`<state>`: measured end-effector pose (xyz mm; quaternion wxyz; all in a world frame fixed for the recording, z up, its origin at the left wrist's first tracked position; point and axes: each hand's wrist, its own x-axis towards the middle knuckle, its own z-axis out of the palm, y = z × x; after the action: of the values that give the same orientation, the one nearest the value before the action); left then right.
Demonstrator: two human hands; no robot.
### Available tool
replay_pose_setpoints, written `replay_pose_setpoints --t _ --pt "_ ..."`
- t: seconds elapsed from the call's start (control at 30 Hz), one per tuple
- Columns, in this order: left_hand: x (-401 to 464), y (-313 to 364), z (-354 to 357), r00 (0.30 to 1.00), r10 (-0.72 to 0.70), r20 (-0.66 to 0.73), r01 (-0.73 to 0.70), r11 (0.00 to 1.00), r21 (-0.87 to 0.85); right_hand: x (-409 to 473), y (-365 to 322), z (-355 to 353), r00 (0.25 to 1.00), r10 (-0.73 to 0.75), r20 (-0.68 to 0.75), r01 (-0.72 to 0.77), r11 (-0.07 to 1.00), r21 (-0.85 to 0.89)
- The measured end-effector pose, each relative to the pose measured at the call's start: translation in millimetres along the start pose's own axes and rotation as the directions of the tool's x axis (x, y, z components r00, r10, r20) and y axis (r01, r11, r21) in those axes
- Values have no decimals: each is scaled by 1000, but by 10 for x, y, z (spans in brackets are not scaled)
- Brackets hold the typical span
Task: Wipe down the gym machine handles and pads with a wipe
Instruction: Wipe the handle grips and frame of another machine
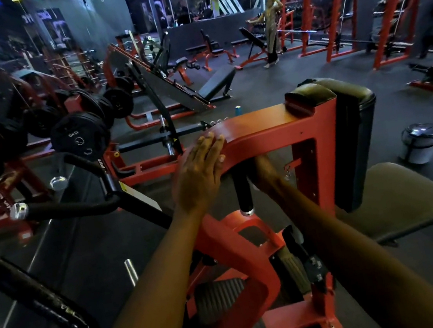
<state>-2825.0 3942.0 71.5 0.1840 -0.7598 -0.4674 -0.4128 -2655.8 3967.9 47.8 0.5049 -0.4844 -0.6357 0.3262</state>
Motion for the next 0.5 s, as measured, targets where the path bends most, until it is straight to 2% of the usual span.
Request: replay_pose_setpoints --t 0.13,0.17,0.3,0.37,0.43,0.5 --pt "-3 16 -11 1000 14 -24 -14 1000 19 -160 -133 164 992 101 -72 -90 986 141" --pt "-1 19 -12 999 21 -32 -21 1000 24 -215 -109 173 991 90 -103 -77 989 123" --pt "-8 23 -10 1000 5 -17 -5 1000 12 -77 -97 126 979 181 -93 -150 951 272" --pt "-12 13 -4 1000 -5 3 5 1000 -2 83 32 119 982 190 -13 -182 957 225" --pt "-18 5 3 1000 -10 16 11 1000 -10 137 418 153 956 268 117 -285 942 176" --pt "-16 2 -2 999 -24 26 25 1000 -11 164 979 220 953 276 127 -287 955 73"
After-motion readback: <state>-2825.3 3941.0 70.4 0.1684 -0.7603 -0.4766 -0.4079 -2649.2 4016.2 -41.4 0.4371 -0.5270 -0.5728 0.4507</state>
